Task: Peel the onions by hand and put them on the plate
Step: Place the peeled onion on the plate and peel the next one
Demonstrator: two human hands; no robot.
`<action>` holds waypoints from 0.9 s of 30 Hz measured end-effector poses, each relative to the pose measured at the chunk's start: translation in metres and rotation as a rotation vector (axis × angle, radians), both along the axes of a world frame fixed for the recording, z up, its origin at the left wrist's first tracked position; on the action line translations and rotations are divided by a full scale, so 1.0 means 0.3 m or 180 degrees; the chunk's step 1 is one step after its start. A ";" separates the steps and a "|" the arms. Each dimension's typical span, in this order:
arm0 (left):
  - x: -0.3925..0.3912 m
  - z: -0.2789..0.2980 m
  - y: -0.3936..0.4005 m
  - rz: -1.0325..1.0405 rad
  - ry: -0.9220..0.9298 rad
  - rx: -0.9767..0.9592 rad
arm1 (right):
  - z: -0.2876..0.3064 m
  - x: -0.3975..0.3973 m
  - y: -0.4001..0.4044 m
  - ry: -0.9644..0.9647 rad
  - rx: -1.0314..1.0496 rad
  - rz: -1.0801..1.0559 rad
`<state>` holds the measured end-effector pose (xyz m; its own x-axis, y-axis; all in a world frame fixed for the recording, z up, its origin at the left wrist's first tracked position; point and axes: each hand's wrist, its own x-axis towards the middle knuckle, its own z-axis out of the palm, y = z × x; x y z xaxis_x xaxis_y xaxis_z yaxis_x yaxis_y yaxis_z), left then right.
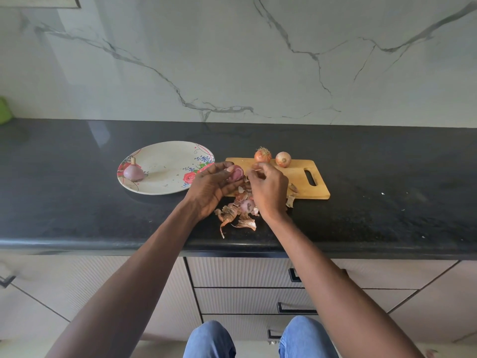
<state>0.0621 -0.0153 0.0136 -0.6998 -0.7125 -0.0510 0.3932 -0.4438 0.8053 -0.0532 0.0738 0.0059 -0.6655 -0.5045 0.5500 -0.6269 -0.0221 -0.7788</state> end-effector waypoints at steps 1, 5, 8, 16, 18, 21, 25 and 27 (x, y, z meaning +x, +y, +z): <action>0.000 -0.004 -0.003 0.0010 -0.0026 -0.0016 | -0.006 0.002 -0.004 0.0242 0.0058 -0.0030; -0.003 -0.012 -0.010 0.0235 -0.0092 -0.0022 | -0.017 -0.013 -0.017 0.0382 0.0153 -0.0044; -0.006 -0.011 -0.010 0.0303 -0.0103 -0.0132 | -0.006 -0.011 -0.014 0.0301 0.0024 0.0307; -0.005 -0.023 0.002 0.0278 -0.0350 -0.0608 | -0.006 -0.012 -0.005 0.0188 0.0055 0.0668; -0.006 -0.030 0.002 0.0289 -0.0429 -0.0737 | -0.013 -0.011 -0.006 0.0119 0.0029 0.0678; -0.006 -0.039 0.000 0.0263 -0.0469 -0.0910 | -0.031 -0.001 -0.011 0.0440 -0.0013 0.0575; -0.010 -0.040 0.001 0.0253 -0.0479 -0.1022 | -0.033 0.009 -0.021 0.0853 -0.0093 0.0270; -0.011 -0.044 0.002 0.0245 -0.0501 -0.1061 | -0.037 0.010 -0.022 0.0882 -0.0119 0.0226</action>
